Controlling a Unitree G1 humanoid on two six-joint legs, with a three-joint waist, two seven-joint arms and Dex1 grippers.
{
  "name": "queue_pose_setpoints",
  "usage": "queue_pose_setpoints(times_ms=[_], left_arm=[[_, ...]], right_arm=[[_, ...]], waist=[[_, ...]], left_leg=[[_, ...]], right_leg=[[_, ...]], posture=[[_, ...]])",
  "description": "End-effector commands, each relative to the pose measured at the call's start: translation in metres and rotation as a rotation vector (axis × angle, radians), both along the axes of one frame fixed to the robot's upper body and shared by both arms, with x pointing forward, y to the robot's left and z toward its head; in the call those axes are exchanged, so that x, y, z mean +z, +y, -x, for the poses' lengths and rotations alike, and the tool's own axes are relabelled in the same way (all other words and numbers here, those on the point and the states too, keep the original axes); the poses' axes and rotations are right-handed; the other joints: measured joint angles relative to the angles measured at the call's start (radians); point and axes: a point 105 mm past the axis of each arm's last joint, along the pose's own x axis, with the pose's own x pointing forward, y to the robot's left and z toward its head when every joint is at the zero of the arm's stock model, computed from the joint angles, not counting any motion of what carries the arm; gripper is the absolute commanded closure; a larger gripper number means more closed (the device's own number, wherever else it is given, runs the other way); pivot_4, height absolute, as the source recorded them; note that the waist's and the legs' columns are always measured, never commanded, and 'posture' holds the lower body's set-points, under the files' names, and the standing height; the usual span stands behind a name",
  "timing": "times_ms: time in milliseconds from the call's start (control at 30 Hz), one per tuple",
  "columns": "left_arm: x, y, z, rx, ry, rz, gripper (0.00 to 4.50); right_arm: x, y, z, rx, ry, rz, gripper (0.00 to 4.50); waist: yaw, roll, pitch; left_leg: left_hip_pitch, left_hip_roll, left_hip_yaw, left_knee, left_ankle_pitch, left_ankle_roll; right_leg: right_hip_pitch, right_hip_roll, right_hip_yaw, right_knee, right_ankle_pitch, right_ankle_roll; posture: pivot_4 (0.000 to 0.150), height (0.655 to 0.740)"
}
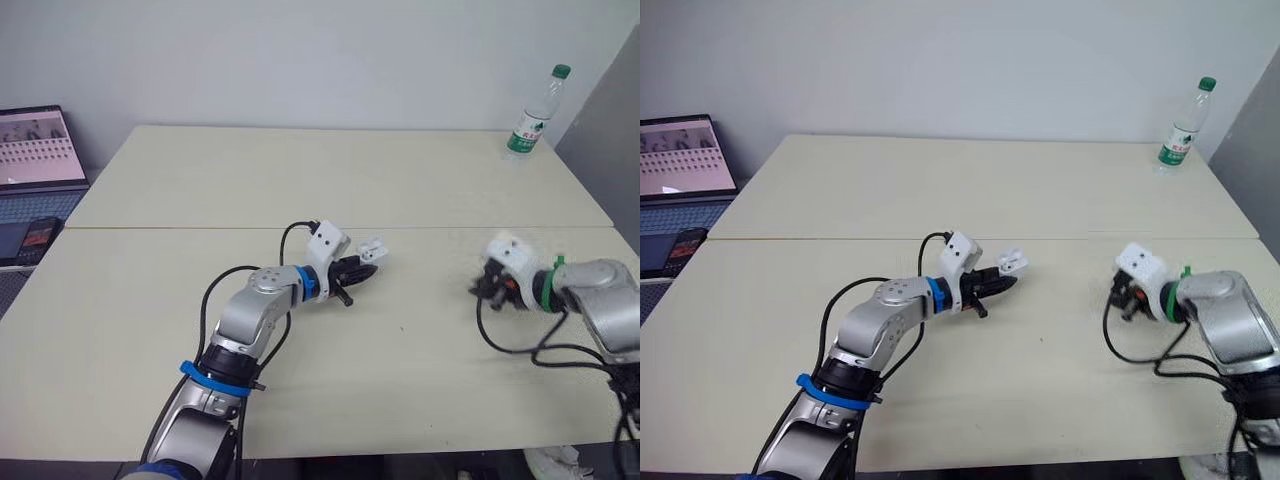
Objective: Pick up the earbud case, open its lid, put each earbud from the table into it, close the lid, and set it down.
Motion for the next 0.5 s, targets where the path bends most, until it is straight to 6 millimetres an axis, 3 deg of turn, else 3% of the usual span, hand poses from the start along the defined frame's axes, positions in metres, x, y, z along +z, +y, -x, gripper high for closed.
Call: queue_pose_setpoints(times_ms=[33,167,333,500], left_arm=[[0.020,-0.013,0.002,-0.049,-0.058,0.034,3.72],[0.026,-0.019,0.003,-0.072,-0.062,0.047,3.72],[0.035,-0.024,0.009,-0.112,-0.063,0.107,3.72],[0.040,-0.024,0.017,-0.161,-0.039,0.143,3.72]], right_arm=[[0.028,0.017,-0.004,-0.016,-0.123,-0.153,4.12],[0.031,0.038,0.001,0.041,-0.172,-0.201,4.12],[0.061,0.067,0.005,0.119,-0.303,-0.416,4.12],[0.069,0.081,0.016,0.186,-0.339,-0.524,4.12]], waist=[[0.002,0.000,0.000],[0.008,0.000,0.000],[0.004,0.000,0.000],[0.003,0.000,0.000]], left_leg=[[-0.001,0.000,-0.001,0.000,0.000,0.000],[-0.003,-0.001,-0.002,0.000,0.000,0.000],[-0.003,-0.002,-0.001,0.000,0.000,0.000],[-0.002,-0.001,-0.001,0.000,0.000,0.000]], right_leg=[[0.000,0.000,0.000,0.000,0.000,0.000],[-0.001,-0.002,-0.001,-0.001,0.000,0.000],[-0.001,-0.002,-0.001,-0.001,0.000,0.000],[-0.001,-0.001,-0.002,0.000,0.000,0.000]], posture=[[0.150,0.7362],[0.150,0.7362],[0.150,0.7362],[0.150,0.7362]])
